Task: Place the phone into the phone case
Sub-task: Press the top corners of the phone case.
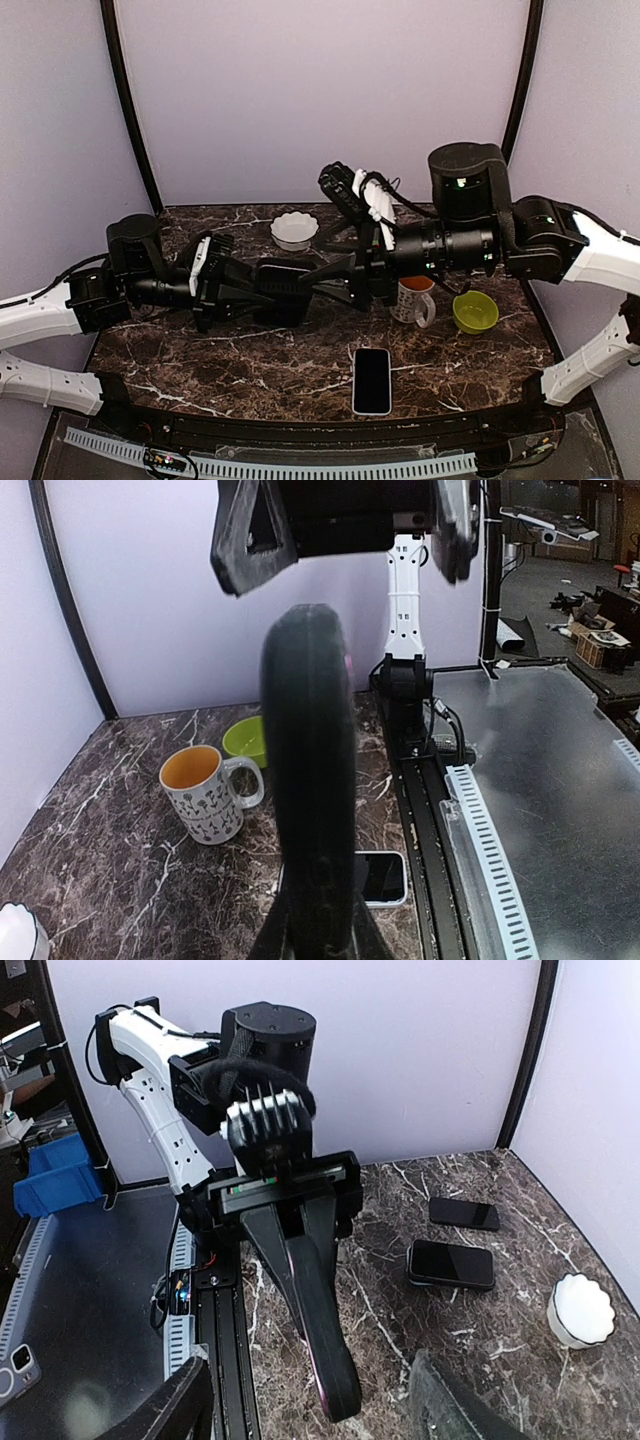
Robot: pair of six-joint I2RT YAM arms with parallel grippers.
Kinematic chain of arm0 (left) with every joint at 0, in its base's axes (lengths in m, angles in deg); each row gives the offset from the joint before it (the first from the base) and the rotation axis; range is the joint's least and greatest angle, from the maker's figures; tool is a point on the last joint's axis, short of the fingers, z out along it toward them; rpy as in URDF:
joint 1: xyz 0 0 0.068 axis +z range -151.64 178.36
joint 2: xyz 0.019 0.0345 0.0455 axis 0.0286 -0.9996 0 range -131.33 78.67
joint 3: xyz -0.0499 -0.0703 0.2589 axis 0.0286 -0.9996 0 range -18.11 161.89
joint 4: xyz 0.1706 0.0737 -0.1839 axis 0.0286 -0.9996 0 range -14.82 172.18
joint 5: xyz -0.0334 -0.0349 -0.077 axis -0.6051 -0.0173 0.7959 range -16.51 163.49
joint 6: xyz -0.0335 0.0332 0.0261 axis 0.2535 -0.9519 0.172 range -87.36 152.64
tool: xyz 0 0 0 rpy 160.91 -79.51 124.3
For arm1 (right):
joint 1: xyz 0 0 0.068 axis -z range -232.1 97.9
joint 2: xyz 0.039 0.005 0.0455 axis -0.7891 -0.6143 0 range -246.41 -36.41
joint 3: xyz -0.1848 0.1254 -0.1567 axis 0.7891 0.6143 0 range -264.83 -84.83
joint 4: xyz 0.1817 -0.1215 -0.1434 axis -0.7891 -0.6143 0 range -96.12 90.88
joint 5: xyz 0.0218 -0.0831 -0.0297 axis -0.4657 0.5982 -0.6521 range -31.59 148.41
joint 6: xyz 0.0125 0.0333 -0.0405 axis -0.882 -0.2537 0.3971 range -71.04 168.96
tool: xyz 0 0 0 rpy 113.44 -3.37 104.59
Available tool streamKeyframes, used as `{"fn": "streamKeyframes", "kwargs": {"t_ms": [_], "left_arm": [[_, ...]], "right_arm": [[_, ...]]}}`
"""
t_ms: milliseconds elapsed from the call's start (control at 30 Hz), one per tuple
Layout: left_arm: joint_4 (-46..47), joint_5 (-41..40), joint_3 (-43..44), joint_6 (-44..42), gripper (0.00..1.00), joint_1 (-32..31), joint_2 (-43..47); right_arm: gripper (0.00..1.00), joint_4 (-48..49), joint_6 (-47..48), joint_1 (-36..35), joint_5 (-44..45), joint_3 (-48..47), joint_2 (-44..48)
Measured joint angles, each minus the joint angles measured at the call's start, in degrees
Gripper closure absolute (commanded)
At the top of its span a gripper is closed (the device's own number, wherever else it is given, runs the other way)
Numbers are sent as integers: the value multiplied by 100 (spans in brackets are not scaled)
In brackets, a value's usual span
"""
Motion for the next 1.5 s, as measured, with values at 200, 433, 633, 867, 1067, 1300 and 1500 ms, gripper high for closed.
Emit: {"fn": "streamKeyframes", "kwargs": {"t_ms": [200, 433, 633, 867, 1067, 1300, 1500], "left_arm": [[-120, -149, 0, -168, 100, -20, -173], [-177, -173, 0, -201, 100, -59, -214], [-177, -173, 0, -203, 100, -63, -214], [-249, -98, 0, -223, 100, -85, -214], [-249, -55, 0, -223, 100, -87, -214], [-166, -44, -22, -131, 100, -87, -153], [-37, -42, -52, -72, 100, -90, 28]], "right_arm": [[35, -684, 472, 0, -83, -872, -579], [47, -1250, 909, 0, -90, -1475, -1346], [72, -1443, 1113, 0, -94, -1657, -1499], [100, -1530, 1259, -2, -155, -1718, -1512], [94, -1519, 1274, 0, -153, -1718, -1512], [53, -1196, 1165, 15, 68, -1410, -1340], [52, -782, 1027, 50, 131, -647, -721]]}}
